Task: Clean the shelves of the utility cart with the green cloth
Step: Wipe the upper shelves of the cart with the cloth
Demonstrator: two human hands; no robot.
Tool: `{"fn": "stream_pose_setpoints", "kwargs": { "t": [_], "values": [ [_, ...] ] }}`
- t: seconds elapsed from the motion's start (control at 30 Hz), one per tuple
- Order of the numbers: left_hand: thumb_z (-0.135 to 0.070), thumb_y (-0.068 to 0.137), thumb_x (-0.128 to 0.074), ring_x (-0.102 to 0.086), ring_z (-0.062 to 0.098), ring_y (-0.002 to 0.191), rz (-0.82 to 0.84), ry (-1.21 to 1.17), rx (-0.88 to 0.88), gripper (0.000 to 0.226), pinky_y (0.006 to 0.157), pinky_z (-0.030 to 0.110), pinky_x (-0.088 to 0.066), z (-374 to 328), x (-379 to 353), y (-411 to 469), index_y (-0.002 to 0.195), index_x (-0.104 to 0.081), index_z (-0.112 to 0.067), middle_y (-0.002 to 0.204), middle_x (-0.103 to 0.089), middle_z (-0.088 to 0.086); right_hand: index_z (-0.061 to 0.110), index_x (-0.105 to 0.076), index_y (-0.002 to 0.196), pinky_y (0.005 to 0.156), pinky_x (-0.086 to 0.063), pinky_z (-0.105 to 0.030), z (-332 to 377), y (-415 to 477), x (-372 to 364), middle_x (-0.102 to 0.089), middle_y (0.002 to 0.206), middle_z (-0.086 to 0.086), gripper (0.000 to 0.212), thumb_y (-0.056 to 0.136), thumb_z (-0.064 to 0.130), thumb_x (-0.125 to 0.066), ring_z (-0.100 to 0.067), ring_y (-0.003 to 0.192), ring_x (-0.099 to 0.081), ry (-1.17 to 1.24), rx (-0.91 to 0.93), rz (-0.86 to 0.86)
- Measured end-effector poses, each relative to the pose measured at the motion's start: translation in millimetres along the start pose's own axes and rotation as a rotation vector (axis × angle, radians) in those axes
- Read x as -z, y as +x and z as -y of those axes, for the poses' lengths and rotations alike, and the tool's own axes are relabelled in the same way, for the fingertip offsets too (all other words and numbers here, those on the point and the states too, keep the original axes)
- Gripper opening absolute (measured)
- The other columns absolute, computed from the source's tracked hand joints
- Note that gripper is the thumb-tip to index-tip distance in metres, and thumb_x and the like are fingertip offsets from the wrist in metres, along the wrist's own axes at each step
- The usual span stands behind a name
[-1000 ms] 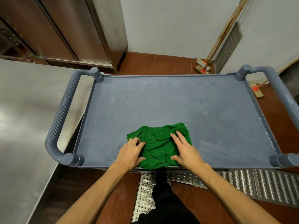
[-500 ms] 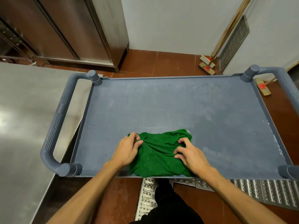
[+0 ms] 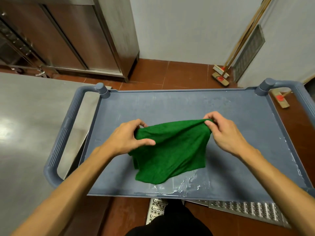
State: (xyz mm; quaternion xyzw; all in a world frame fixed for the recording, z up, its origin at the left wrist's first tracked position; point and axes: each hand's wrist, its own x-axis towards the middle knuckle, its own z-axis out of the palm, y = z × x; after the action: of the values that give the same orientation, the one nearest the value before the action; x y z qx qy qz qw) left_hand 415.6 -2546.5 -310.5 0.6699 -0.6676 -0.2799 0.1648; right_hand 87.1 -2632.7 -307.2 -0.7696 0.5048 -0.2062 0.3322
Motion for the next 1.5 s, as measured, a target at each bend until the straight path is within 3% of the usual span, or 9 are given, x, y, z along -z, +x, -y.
{"fn": "stream_pose_setpoints", "kwargs": {
  "t": [0.07, 0.17, 0.27, 0.43, 0.6, 0.8, 0.93, 1.07, 1.5],
  "values": [
    [-0.086, 0.066, -0.058, -0.060, 0.012, 0.080, 0.022, 0.140, -0.070, 0.070, 0.070, 0.034, -0.051, 3, 9, 1, 0.104, -0.065, -0.028, 0.089, -0.062, -0.007, 0.024, -0.055, 0.098, 0.063, -0.038, -0.020, 9, 1, 9, -0.061, 0.076, 0.004, 0.009, 0.102, 0.021, -0.047, -0.012, 0.072, -0.056, 0.002, 0.011, 0.018],
    [-0.060, 0.083, -0.064, -0.056, 0.017, 0.081, 0.006, 0.222, -0.144, 0.042, 0.074, 0.041, -0.051, 6, 18, -1, 0.100, -0.069, -0.022, 0.089, -0.056, -0.002, 0.024, -0.056, 0.094, 0.065, -0.039, -0.031, 23, -6, 13, -0.063, 0.076, 0.002, 0.027, 0.098, 0.048, -0.045, -0.019, 0.072, -0.057, -0.082, 0.047, 0.099],
    [-0.049, 0.086, -0.068, -0.056, 0.017, 0.084, -0.039, 0.256, -0.175, 0.026, 0.073, 0.041, -0.051, 4, 25, -10, 0.098, -0.069, -0.026, 0.092, -0.056, -0.002, 0.033, -0.055, 0.094, 0.063, -0.049, -0.033, 37, -17, 14, -0.065, 0.074, 0.007, 0.057, 0.067, 0.083, -0.058, -0.011, 0.069, -0.060, -0.224, 0.080, 0.218],
    [-0.052, 0.073, -0.080, -0.056, 0.015, 0.078, -0.207, 0.174, -0.209, 0.037, 0.068, 0.042, -0.052, -4, 46, -27, 0.089, -0.058, -0.027, 0.084, -0.059, -0.009, 0.035, -0.064, 0.093, 0.067, -0.052, -0.038, 56, -28, 23, -0.067, 0.077, 0.009, 0.032, 0.077, 0.063, -0.067, -0.015, 0.073, -0.062, -0.325, 0.202, 0.119],
    [-0.069, 0.064, -0.076, -0.063, 0.013, 0.069, -0.302, 0.075, -0.248, 0.048, 0.062, 0.042, -0.055, -22, 70, -33, 0.078, -0.064, -0.024, 0.073, -0.066, -0.010, 0.028, -0.072, 0.098, 0.065, -0.049, -0.040, 82, -39, 55, -0.058, 0.081, 0.006, 0.056, 0.075, 0.072, -0.046, -0.017, 0.077, -0.055, -0.373, 0.258, 0.026],
    [-0.056, 0.086, -0.065, -0.067, 0.016, 0.073, -0.261, 0.132, -0.356, 0.037, 0.063, 0.043, -0.057, -68, 94, -19, 0.095, -0.073, -0.021, 0.079, -0.071, -0.004, 0.021, -0.070, 0.107, 0.071, -0.052, -0.042, 95, -39, 102, -0.061, 0.093, 0.003, 0.058, 0.081, 0.066, -0.043, -0.020, 0.088, -0.058, -0.379, 0.256, -0.094],
    [-0.041, 0.096, -0.058, -0.061, 0.025, 0.081, -0.294, 0.239, -0.436, 0.029, 0.072, 0.044, -0.053, -106, 97, 7, 0.101, -0.066, -0.014, 0.088, -0.067, 0.003, 0.022, -0.067, 0.097, 0.068, -0.053, -0.045, 86, -19, 136, -0.066, 0.084, -0.003, 0.051, 0.083, 0.067, -0.047, -0.022, 0.078, -0.062, -0.374, 0.197, -0.133],
    [-0.043, 0.095, -0.060, -0.060, 0.031, 0.085, -0.323, 0.289, -0.436, 0.032, 0.074, 0.046, -0.052, -131, 98, 47, 0.102, -0.065, -0.012, 0.089, -0.064, 0.006, 0.027, -0.064, 0.105, 0.061, -0.048, -0.029, 63, 12, 167, -0.067, 0.090, -0.002, 0.025, 0.090, 0.046, -0.063, -0.018, 0.078, -0.063, -0.292, 0.195, -0.201],
    [-0.038, 0.093, -0.064, -0.061, 0.034, 0.096, -0.490, 0.323, -0.445, 0.028, 0.078, 0.047, -0.052, -223, 102, 177, 0.104, -0.066, -0.012, 0.101, -0.069, 0.010, 0.025, -0.067, 0.106, 0.079, -0.050, -0.044, 10, 99, 262, -0.067, 0.100, -0.002, 0.023, 0.093, 0.042, -0.060, -0.023, 0.094, -0.058, -0.287, 0.264, -0.405]
  ]
}}
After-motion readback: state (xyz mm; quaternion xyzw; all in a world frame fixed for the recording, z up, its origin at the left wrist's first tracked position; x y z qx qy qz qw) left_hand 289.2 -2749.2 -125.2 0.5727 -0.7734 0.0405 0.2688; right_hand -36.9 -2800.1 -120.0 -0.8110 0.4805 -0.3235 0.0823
